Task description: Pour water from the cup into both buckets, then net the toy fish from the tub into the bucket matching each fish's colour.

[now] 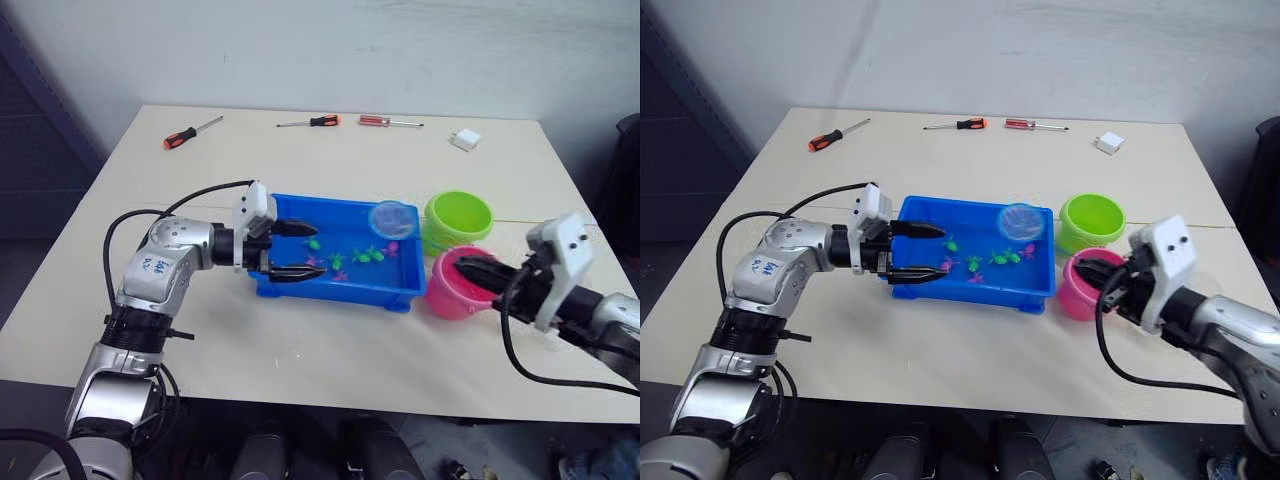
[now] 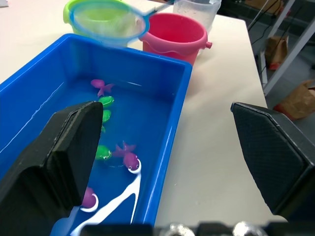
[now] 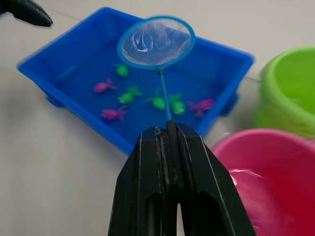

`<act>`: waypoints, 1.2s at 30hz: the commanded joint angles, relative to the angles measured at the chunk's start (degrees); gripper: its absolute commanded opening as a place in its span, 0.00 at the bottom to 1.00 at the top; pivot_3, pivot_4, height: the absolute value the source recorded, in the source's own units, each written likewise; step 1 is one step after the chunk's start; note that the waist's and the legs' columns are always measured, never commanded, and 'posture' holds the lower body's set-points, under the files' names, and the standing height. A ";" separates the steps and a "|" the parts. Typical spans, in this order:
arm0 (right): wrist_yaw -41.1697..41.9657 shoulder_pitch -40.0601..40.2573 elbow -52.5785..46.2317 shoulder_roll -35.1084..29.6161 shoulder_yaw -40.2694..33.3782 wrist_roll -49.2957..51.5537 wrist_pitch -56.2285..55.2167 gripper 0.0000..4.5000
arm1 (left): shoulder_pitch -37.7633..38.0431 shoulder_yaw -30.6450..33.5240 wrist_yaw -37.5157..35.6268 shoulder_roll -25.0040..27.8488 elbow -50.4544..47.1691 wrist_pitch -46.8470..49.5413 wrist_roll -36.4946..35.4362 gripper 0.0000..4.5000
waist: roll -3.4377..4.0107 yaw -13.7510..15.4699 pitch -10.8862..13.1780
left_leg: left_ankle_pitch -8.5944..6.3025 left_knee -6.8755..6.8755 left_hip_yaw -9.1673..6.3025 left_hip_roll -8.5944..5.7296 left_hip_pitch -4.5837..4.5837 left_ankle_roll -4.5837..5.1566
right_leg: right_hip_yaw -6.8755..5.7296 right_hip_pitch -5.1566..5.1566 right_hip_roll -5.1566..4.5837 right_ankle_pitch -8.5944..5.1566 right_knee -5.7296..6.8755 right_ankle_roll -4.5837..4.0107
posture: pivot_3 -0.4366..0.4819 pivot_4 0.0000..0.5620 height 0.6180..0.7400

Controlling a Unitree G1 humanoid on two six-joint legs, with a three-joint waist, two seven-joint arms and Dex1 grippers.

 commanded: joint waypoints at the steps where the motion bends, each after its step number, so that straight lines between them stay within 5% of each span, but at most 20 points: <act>1: -7.48 -4.76 4.36 4.41 -0.71 3.96 8.89 0.00 | 1.39 2.55 1.59 1.31 -4.69 1.11 -1.28 1.00 | 0.00 0.00 0.00 | 0.00 0.00 0.00 0.00 0.00 0.00 | 0.00 0.00 0.00 0.00 0.00 0.00 | 0.48 0.27 1.00; 7: -14.22 -9.65 11.31 11.01 -4.41 5.78 18.76 0.00 | 4.50 4.21 3.84 2.12 -9.05 2.93 -2.19 1.00 | 0.01 0.00 0.00 | -0.03 -0.03 -0.02 -0.01 -0.10 0.06 | -0.04 -0.07 -0.03 0.00 -0.03 0.00 | 0.48 0.27 1.00; 22: -39.11 -14.27 27.18 15.49 -10.43 25.30 18.92 0.00 | 7.01 4.89 7.09 2.41 -11.78 3.14 -2.99 1.00 | 0.03 -0.74 0.00 | -0.07 -0.04 -0.02 -0.02 -0.20 0.16 | -0.06 -0.13 -0.04 0.00 -0.05 0.00 | 0.48 0.27 1.00; 31: -59.87 -6.81 26.36 7.76 3.98 55.19 -0.38 0.00 | 6.00 4.56 7.35 2.10 -10.65 2.43 -2.72 1.00 | 0.03 -1.38 0.01 | -0.05 -0.02 -0.07 -0.02 -0.48 0.20 | -0.13 -0.28 -0.04 0.01 -0.17 0.02 | 0.48 0.27 1.00; 36: -65.82 -4.80 25.80 4.57 7.61 59.70 -8.92 0.00 | 5.67 4.10 7.41 1.93 -10.14 1.77 -2.26 1.00 | 0.03 -1.37 0.01 | -0.05 -0.01 -0.08 -0.02 -0.51 0.21 | -0.15 -0.30 -0.03 0.02 -0.22 0.04 | 0.48 0.27 1.00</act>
